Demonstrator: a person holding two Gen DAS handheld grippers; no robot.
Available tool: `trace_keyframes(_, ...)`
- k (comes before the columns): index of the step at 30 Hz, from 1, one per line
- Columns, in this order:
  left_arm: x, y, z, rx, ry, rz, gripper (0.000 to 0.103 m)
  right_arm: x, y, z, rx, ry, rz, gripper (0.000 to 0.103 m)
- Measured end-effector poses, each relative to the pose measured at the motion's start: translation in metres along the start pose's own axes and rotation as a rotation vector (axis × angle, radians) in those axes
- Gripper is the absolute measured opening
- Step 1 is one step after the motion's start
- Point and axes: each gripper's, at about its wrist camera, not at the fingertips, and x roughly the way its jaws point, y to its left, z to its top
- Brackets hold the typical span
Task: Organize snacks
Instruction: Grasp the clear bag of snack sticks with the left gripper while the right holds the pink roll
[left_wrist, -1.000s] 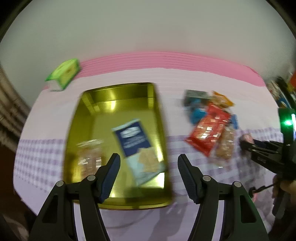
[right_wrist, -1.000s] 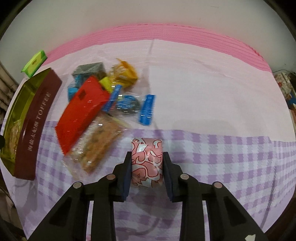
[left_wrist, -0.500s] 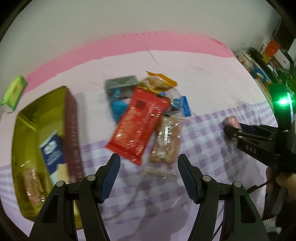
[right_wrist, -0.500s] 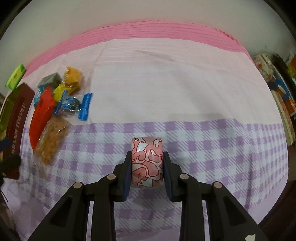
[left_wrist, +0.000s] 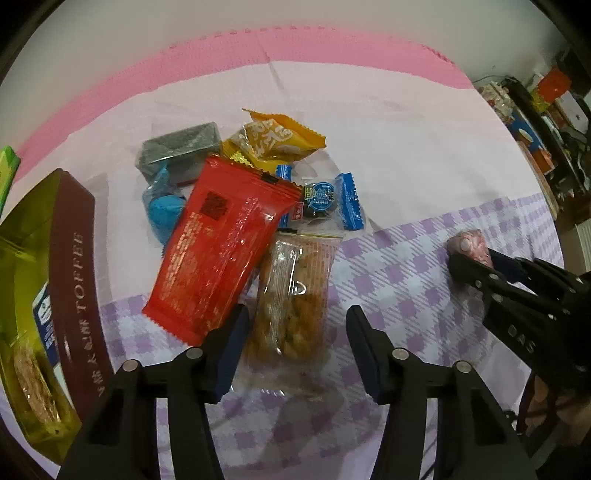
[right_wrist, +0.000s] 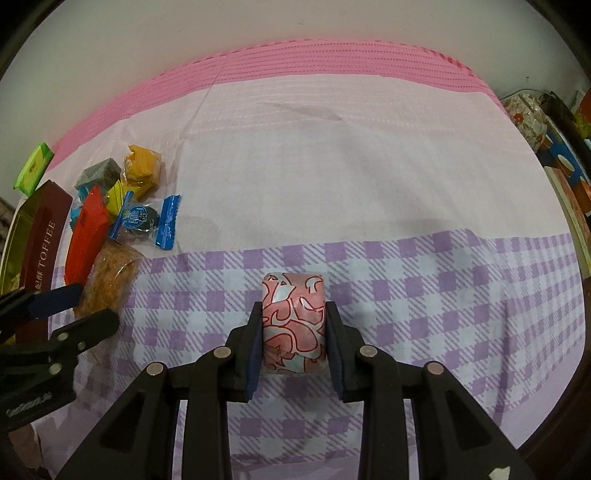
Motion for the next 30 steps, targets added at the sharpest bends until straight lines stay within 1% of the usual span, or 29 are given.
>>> trace_keyframes(1,0.003,0.001,0.001,-0.007,0.008,-0.001,0.05,0.0,0.0,0.001,0.0,0.001,0.001,0.028)
trace_keyframes(2,0.006,0.001,0.003,-0.013,0.017,-0.004,0.05,0.002,-0.002,0.001,0.0,0.001,0.001,0.029)
trace_keyframes(5,0.007,0.001,0.007,-0.011,0.011,0.008,0.049,0.001,0.0,0.001,0.0,0.0,0.0,0.029)
trace_keyframes(6,0.008,0.001,0.008,-0.011,0.013,0.011,0.047,0.001,0.001,0.001,-0.002,-0.001,-0.001,0.029)
trace_keyframes(7,0.008,0.0,0.008,-0.011,0.009,0.021,0.042,0.001,0.001,0.0,0.001,-0.001,-0.001,0.029)
trace_keyframes(9,0.009,-0.002,0.01,-0.007,0.005,0.032,0.038,0.001,0.0,0.0,-0.001,-0.001,-0.002,0.029)
trace_keyframes(12,0.009,-0.004,0.007,-0.015,0.01,0.024,0.038,0.001,0.0,0.0,-0.002,-0.001,-0.004,0.029)
trace_keyframes(16,0.002,-0.002,-0.004,-0.02,0.019,0.014,0.037,0.002,0.001,0.001,-0.013,-0.001,-0.01,0.029)
trace_keyframes(19,-0.01,0.0,-0.013,-0.029,0.018,-0.008,0.037,0.003,0.004,0.002,-0.026,-0.003,-0.02,0.029)
trace_keyframes(25,-0.044,0.009,-0.025,-0.04,-0.019,-0.048,0.038,0.0,0.013,-0.001,-0.045,-0.009,-0.041,0.029)
trace_keyframes(30,-0.078,0.025,-0.024,-0.057,-0.089,-0.032,0.038,0.001,0.012,-0.002,-0.044,-0.01,-0.042,0.029)
